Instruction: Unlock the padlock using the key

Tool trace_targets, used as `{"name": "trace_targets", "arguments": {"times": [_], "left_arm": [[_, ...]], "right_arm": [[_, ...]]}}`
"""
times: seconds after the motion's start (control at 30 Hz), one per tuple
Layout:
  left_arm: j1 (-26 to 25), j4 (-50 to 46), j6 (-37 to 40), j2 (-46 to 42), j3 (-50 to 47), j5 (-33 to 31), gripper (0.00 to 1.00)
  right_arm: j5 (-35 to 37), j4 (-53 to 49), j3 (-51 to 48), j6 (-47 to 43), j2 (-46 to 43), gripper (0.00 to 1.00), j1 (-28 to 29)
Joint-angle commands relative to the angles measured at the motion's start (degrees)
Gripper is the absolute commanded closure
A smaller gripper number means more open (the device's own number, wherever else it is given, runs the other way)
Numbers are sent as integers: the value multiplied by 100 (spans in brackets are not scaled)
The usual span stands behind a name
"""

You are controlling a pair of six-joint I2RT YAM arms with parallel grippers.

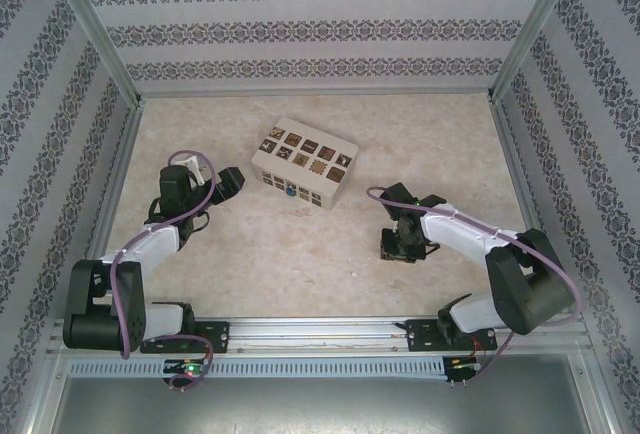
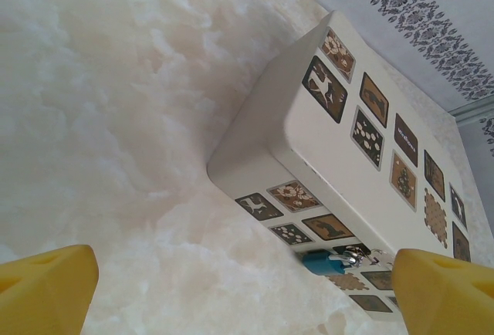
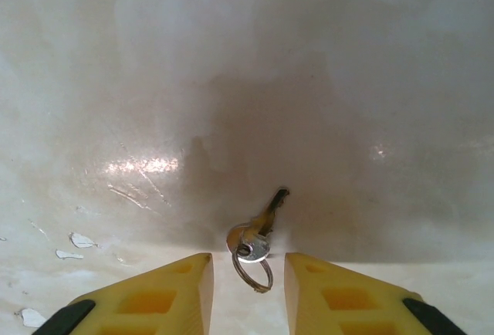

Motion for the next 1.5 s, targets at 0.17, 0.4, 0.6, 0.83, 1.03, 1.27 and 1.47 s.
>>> {"name": "trace_targets", "arguments": {"times": [0.17, 0.4, 0.6, 0.83, 1.03, 1.27, 1.47], "left_arm": [[11, 177, 34, -80, 7, -32, 2], [11, 167, 47, -65, 39, -28, 2], [11, 138, 73, -98, 23, -32, 2], [11, 117, 104, -119, 45, -36, 2], [13, -69, 200, -280, 127, -35, 2], [11, -719, 345, -539, 606, 216, 2], [11, -1142, 265, -667, 1103, 663, 5]], "right_arm": [[72, -129, -48, -33, 74, 73, 55], [99, -41, -17, -32, 207, 78, 48], [172, -15, 23, -68, 288, 82, 53], [196, -32, 80, -112, 351, 93, 53], [315, -57, 144, -203, 233, 100, 53], [524, 156, 390, -686, -310, 100, 53], [405, 1038, 518, -1111, -926, 100, 53]]}}
